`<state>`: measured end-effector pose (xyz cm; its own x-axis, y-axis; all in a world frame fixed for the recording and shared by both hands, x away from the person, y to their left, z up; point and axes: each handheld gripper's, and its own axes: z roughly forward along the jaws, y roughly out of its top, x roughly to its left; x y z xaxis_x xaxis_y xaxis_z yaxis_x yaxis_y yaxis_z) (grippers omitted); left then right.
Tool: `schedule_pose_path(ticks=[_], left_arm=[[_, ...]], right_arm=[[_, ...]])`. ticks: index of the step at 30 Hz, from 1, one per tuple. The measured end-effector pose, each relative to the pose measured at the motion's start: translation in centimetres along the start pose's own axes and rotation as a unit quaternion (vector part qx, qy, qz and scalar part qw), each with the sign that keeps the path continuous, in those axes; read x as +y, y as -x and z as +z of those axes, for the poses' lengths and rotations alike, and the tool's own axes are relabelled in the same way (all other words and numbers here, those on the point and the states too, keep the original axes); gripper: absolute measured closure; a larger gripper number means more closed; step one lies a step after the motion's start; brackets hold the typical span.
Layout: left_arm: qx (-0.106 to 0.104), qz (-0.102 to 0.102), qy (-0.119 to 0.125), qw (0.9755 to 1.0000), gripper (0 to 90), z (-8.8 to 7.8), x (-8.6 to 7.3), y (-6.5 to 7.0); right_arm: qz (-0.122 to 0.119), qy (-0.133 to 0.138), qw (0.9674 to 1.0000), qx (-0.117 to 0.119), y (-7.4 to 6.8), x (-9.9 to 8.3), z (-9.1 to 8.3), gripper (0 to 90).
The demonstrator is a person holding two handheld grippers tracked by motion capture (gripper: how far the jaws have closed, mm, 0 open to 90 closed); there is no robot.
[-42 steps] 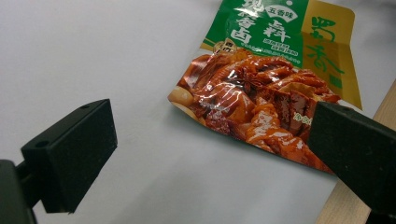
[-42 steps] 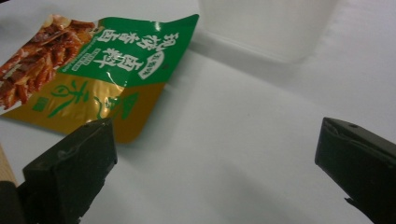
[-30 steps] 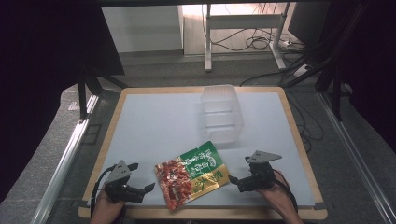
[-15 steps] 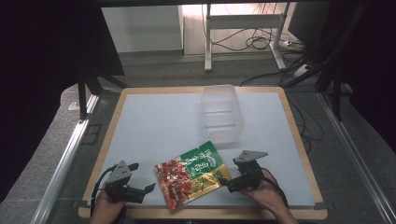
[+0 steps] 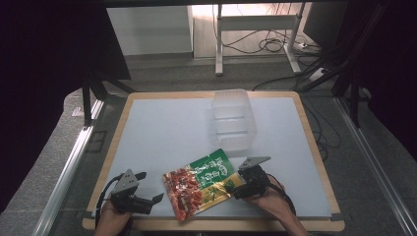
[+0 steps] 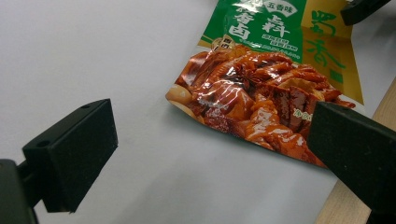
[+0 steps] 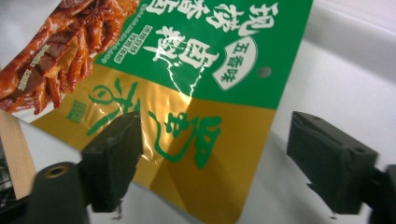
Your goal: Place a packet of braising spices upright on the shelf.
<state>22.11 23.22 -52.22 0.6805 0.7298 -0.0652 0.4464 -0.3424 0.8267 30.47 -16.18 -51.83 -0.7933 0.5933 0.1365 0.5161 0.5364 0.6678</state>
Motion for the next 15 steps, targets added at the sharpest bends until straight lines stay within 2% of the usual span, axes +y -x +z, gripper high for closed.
schedule_pose_path(ticks=[2,3,5,11,15], left_arm=[[0.000,0.000,0.000,1.0000,1.7,0.0,0.0,0.0],[0.000,0.000,0.000,1.0000,1.7,0.0,0.0,0.0],[0.000,0.000,0.000,1.0000,1.7,0.0,0.0,0.0],[0.000,0.000,-0.001,1.0000,1.8,0.0,0.0,0.0],[0.001,0.000,-0.001,1.0000,1.8,0.0,0.0,0.0]], right_arm=[[-0.002,0.001,1.0000,0.003,0.0,0.1,0.0,21.7],[-0.002,0.006,1.0000,0.004,-0.1,0.3,0.1,26.7],[-0.004,0.008,0.9999,0.005,-0.1,0.4,0.2,28.2],[-0.016,0.021,0.9996,0.008,-0.3,1.6,0.5,43.1],[-0.020,0.023,0.9994,0.016,-0.4,2.2,0.9,48.0]])
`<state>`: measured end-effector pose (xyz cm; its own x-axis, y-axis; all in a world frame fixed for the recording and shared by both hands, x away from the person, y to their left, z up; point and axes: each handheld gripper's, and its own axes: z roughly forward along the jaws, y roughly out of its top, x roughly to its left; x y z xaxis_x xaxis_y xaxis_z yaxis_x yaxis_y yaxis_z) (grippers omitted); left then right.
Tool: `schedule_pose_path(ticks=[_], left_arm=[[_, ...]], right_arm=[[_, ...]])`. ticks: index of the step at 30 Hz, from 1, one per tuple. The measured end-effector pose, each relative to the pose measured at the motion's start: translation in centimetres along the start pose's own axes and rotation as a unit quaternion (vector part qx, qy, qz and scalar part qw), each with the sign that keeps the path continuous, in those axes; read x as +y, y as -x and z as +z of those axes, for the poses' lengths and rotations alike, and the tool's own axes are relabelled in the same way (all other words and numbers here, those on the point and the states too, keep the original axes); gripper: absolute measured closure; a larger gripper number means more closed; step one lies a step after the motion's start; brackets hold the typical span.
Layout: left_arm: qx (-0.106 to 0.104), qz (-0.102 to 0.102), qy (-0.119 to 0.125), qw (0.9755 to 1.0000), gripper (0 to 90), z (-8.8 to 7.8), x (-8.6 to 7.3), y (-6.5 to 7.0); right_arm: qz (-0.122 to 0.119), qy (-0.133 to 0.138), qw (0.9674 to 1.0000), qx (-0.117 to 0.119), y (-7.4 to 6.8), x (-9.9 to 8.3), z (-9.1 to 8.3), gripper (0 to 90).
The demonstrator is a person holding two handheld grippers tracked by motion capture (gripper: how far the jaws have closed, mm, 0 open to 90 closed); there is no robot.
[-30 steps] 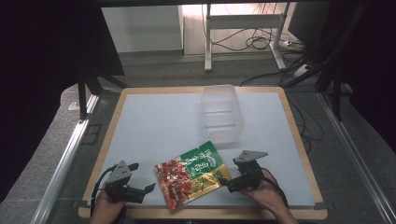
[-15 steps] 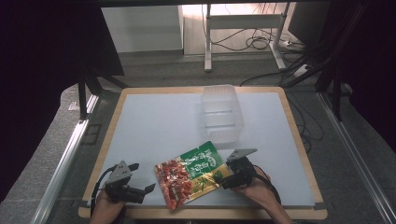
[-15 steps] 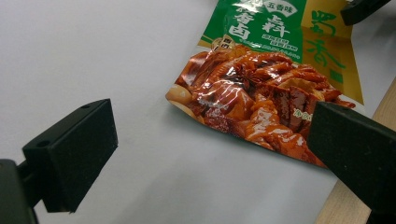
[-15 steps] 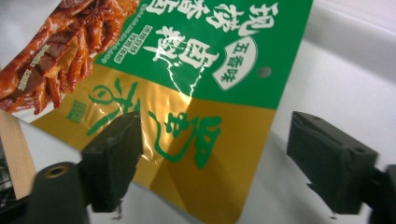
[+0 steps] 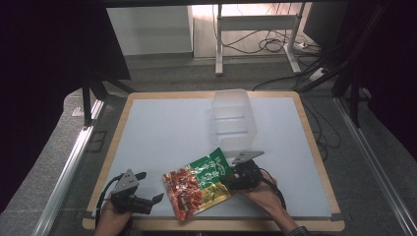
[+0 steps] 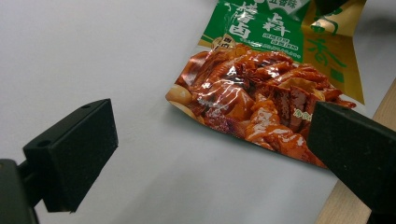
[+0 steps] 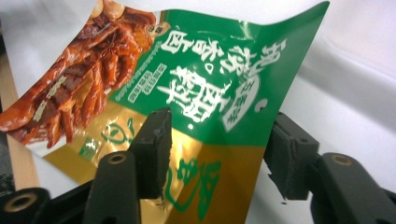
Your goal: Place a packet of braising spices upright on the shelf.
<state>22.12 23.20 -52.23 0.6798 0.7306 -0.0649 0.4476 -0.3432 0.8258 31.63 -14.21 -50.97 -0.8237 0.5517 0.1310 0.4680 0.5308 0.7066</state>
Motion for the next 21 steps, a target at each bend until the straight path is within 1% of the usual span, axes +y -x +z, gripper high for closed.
schedule_pose_path(ticks=[3,4,6,8,11,12,16,19,20,21], left_arm=[[0.000,0.000,0.000,1.0000,1.9,0.0,0.0,0.0],[0.000,0.000,0.000,1.0000,1.9,0.0,0.0,0.0],[0.000,0.000,0.000,1.0000,1.9,0.0,0.0,0.0],[-0.001,0.000,0.000,1.0000,1.9,0.0,0.0,0.0],[-0.001,0.000,0.000,1.0000,1.9,0.0,0.0,0.0],[-0.001,0.000,0.000,1.0000,1.9,0.0,0.0,0.0],[-0.001,0.000,0.001,1.0000,1.9,0.0,0.0,0.0],[-0.001,0.000,0.001,1.0000,1.9,0.0,0.0,0.0],[-0.001,-0.001,0.001,1.0000,1.9,0.0,0.0,0.0],[-0.001,-0.001,0.001,1.0000,1.9,0.0,0.0,0.0]], right_arm=[[-0.015,-0.005,0.9999,-0.004,-0.1,0.5,0.6,54.7],[-0.023,-0.007,0.9997,-0.007,-0.3,0.6,0.8,57.4],[-0.048,-0.016,0.9984,-0.023,-0.5,0.9,1.2,62.1],[-0.063,-0.023,0.9973,-0.030,-0.7,1.1,1.6,67.7],[-0.063,-0.041,0.9966,-0.035,-0.6,1.2,2.2,76.4],[-0.059,-0.042,0.9969,-0.032,-0.5,1.2,2.3,78.4],[-0.054,-0.039,0.9975,-0.024,-0.6,1.6,2.3,88.4],[-0.052,-0.042,0.9975,-0.022,-0.6,1.9,2.4,88.9],[-0.045,-0.040,0.9981,-0.014,-0.4,2.0,2.2,89.1],[-0.045,-0.040,0.9981,-0.014,-0.4,2.0,2.2,89.1]])
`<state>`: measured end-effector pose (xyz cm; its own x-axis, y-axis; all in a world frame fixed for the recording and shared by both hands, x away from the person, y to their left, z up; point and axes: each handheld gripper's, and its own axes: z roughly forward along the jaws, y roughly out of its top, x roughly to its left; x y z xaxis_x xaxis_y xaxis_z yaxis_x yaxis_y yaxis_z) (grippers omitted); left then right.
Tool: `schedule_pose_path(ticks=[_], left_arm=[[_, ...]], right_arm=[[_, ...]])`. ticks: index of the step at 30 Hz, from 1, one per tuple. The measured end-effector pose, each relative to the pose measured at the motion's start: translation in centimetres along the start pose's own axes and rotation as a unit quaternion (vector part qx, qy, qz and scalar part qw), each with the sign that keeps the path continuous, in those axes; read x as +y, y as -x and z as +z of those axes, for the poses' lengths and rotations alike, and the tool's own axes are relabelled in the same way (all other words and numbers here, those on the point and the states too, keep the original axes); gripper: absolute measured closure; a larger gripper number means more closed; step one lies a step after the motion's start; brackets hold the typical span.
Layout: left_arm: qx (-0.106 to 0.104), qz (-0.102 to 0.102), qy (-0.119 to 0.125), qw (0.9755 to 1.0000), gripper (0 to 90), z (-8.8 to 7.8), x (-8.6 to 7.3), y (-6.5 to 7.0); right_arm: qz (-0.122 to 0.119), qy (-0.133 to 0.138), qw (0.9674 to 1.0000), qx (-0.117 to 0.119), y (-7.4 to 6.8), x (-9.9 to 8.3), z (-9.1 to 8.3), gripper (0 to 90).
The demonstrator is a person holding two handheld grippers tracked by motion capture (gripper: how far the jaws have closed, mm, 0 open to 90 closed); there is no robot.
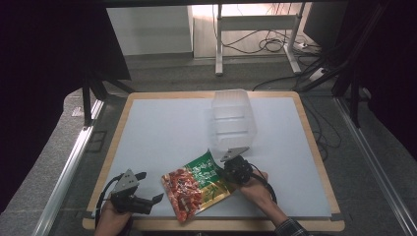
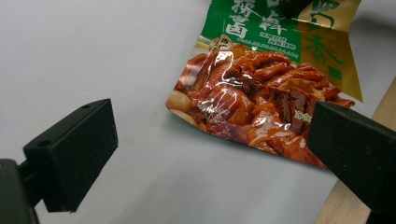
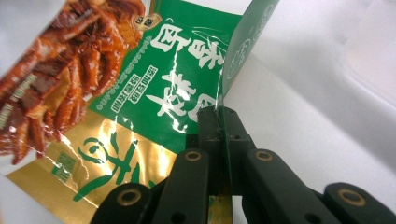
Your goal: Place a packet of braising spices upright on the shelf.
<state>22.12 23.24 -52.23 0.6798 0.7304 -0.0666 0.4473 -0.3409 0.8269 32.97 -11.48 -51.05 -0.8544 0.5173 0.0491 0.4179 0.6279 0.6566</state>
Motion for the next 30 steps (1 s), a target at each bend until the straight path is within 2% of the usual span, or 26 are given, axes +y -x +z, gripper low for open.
schedule_pose_path(ticks=[3,6,13,18,21,22,24,30], left_arm=[[0.000,-0.002,0.001,1.0000,1.8,0.0,0.0,0.0],[0.001,-0.004,0.001,1.0000,1.8,0.0,0.0,-0.1],[0.001,-0.004,-0.001,1.0000,1.8,0.0,0.0,-0.1],[0.001,-0.004,-0.001,1.0000,1.8,0.0,0.0,-0.1],[0.001,-0.005,0.000,1.0000,1.8,0.0,0.0,-0.1],[0.001,-0.005,0.000,1.0000,1.8,0.0,0.0,-0.1],[0.001,-0.005,0.000,1.0000,1.8,0.0,0.0,-0.1],[0.002,-0.003,0.000,1.0000,1.8,0.0,0.0,-0.1]], right_arm=[[0.007,0.012,0.9998,0.013,0.2,0.3,-0.7,89.2],[-0.006,0.020,0.9997,0.011,0.0,0.7,-1.2,89.1],[-0.006,0.036,0.9992,0.015,-0.2,1.9,-2.3,89.2],[-0.017,0.038,0.9990,0.013,0.0,3.3,-3.3,89.4],[-0.013,0.042,0.9989,0.015,0.2,3.8,-3.8,89.4],[-0.008,0.050,0.9984,0.027,0.4,4.4,-4.3,89.4],[-0.007,0.052,0.9982,0.029,0.5,4.6,-4.5,89.4],[-0.028,0.067,0.9970,0.028,0.0,6.7,-6.1,89.4]])
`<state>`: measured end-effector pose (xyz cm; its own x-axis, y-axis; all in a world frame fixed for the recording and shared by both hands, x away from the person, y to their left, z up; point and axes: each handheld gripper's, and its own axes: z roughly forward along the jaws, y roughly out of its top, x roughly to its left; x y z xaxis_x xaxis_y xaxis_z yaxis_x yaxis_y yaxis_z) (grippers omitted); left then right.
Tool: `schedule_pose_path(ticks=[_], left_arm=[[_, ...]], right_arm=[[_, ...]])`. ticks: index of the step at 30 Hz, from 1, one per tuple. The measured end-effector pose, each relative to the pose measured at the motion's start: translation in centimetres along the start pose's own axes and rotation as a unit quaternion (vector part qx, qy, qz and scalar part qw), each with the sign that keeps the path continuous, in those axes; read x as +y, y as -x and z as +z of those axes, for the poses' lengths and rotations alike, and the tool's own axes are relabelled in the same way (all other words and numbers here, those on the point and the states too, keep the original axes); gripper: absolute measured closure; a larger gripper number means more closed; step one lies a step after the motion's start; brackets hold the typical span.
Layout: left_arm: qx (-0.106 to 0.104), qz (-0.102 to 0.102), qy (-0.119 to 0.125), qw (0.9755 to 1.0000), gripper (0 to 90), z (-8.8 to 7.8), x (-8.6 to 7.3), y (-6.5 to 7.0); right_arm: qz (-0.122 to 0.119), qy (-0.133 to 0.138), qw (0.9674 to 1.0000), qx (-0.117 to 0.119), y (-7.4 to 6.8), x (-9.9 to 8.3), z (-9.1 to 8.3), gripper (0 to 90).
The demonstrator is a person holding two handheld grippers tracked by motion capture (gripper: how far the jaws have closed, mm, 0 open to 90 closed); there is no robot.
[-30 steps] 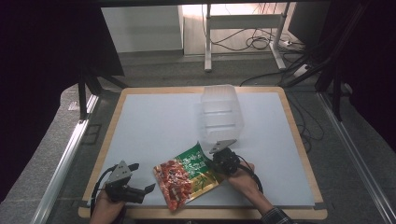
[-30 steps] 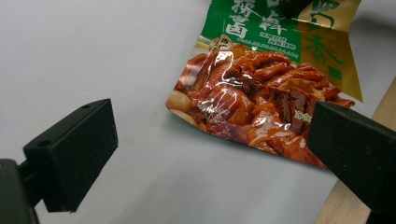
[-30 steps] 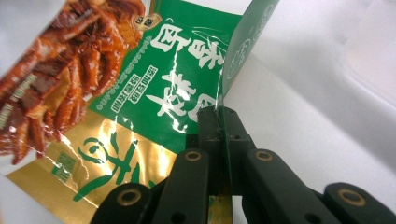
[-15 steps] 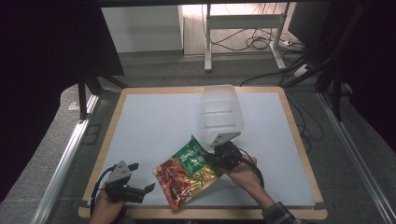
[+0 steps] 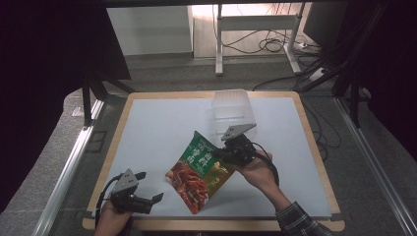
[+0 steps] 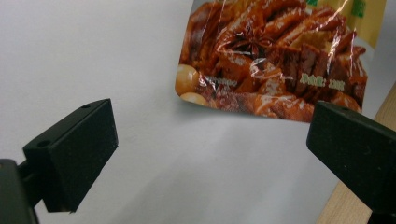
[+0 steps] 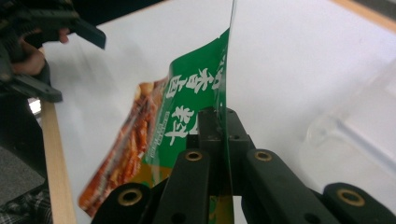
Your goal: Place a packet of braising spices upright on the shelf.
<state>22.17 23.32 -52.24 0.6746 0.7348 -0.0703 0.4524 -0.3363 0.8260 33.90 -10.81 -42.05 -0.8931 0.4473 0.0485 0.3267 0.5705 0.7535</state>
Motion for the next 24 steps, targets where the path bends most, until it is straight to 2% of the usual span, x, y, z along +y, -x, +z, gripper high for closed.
schedule_pose_path(ticks=[1,12,21,24], left_arm=[[0.000,0.000,0.000,1.0000,1.8,0.0,0.0,0.0],[-0.001,0.001,0.000,1.0000,1.8,0.0,0.0,-0.1],[-0.001,0.000,0.001,1.0000,1.7,0.0,0.0,-0.1],[-0.001,0.000,0.001,1.0000,1.7,-0.1,0.0,-0.1]], right_arm=[[-0.009,0.004,1.0000,0.002,-0.2,0.8,-0.3,89.5],[-0.036,0.021,0.9991,0.008,-0.9,4.1,-1.4,89.5],[-0.044,0.035,0.9984,0.007,-0.7,5.8,-2.0,89.5],[-0.043,0.042,0.9982,0.000,-0.4,6.4,-2.2,89.5]])
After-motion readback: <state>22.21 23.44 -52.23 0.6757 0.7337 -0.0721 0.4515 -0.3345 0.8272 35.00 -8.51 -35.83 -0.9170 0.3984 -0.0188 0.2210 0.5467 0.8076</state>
